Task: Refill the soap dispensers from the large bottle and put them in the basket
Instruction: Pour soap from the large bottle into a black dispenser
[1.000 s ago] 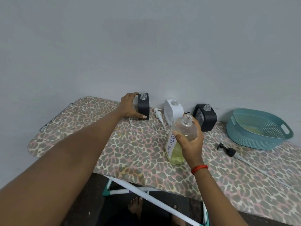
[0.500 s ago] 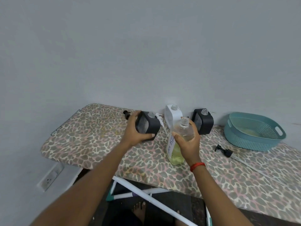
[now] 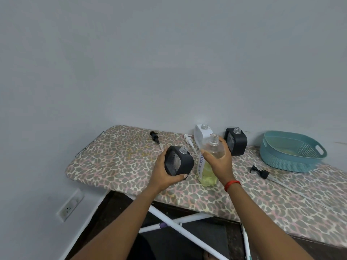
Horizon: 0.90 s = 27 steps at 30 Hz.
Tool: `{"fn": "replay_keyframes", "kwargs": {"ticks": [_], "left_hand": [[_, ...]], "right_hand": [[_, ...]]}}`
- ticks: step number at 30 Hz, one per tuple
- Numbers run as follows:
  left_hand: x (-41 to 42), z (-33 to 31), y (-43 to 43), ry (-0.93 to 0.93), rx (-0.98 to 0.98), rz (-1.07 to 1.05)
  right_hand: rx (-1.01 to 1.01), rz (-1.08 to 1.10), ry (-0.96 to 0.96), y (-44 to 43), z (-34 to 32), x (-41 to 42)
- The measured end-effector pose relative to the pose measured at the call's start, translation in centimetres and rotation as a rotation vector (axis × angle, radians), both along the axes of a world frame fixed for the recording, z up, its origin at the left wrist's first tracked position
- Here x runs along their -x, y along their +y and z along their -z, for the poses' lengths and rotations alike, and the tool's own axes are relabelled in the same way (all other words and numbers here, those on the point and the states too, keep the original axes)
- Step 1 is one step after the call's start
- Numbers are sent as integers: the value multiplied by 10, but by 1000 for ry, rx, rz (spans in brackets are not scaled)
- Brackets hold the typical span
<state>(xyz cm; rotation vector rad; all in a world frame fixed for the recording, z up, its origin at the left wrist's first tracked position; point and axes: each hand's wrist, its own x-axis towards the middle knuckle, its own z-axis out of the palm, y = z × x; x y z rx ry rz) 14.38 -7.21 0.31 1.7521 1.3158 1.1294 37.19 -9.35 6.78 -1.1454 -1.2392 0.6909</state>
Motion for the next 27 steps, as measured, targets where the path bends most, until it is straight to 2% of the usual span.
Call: {"fn": "replay_keyframes", "kwargs": {"ticks": [7, 13, 17, 23, 27], "left_hand": [[-2, 3, 1, 18, 2, 2], [1, 2, 2, -16, 5, 25], [4, 6, 5, -19, 25, 50], [3, 4, 3, 0, 34, 60], [4, 2, 4, -6, 45, 82]], "right_hand": [[42, -17, -140, -3, -4, 6], [25, 27, -175, 1, -7, 12], [79, -30, -394, 4, -26, 8], [161, -166, -864, 11, -49, -12], [214, -180, -1046, 21, -57, -23]]}}
